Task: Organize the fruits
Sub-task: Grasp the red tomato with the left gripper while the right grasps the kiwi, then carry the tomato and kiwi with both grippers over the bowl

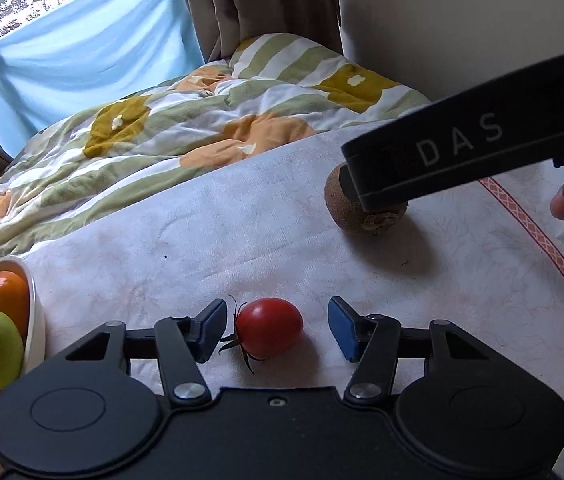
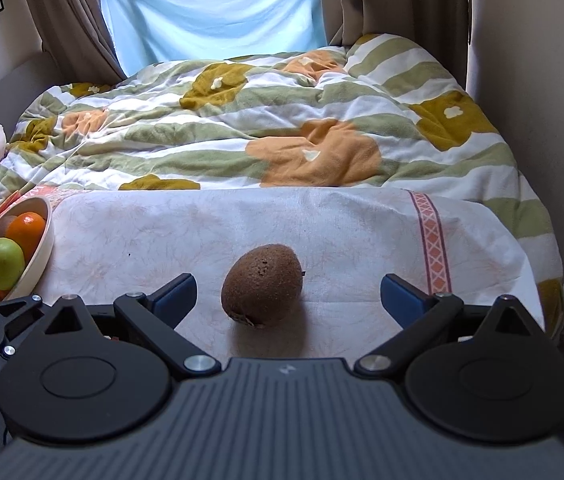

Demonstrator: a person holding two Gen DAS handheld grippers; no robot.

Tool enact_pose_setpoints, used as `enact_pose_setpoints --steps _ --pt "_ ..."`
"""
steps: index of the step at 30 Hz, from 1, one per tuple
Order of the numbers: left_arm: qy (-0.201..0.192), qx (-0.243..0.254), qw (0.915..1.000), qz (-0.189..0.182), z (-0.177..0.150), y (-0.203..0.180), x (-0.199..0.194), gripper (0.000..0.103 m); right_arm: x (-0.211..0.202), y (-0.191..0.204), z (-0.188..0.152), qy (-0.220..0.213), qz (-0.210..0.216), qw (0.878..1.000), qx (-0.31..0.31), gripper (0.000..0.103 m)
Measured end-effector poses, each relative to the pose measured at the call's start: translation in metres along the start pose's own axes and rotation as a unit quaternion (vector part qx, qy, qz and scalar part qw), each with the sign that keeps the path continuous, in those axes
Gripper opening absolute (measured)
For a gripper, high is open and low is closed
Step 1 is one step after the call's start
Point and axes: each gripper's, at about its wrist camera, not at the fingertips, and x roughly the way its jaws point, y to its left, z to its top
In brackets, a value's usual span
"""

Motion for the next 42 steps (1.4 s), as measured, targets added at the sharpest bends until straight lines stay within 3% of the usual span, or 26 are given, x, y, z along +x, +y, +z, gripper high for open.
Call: enact_pose_setpoints --steps 2,7,24,32,35,37,42 --pt "0.0 0.001 1.0 -0.002 0.0 0.002 0.001 0.061 0.004 0.001 0.0 0.002 0.0 1.0 -0.001 0.103" --pt "-0.001 0.015 0.9999 0.002 0.0 0.001 0.0 0.039 0.013 0.004 0.001 0.005 -0.001 1.0 -0.003 0.103" --pt "-0.006 -0.007 1.0 -0.001 0.001 0.015 -0.012 0.039 0.035 0.015 0.001 0.016 0.0 1.0 -0.014 0.103" --pt "-0.014 -0.014 0.9998 0.005 0.003 0.022 -0.021 0.039 0.046 0.017 -0.001 0.03 -0.003 0.999 -0.017 0.082" --pt "-0.015 -0.018 0.9997 0.007 0.002 0.024 -0.022 0.039 0.047 0.017 -0.002 0.03 -0.004 0.999 -0.016 0.08" --pt "-0.015 -0.021 0.9996 0.009 0.002 0.026 -0.023 0.039 0.048 0.018 -0.001 0.029 -0.002 0.999 -0.02 0.071" --pt "-0.019 -0.026 0.9994 0.012 0.0 0.028 -0.029 0.039 0.046 0.018 -0.001 0.03 0.007 0.999 -0.021 0.069"
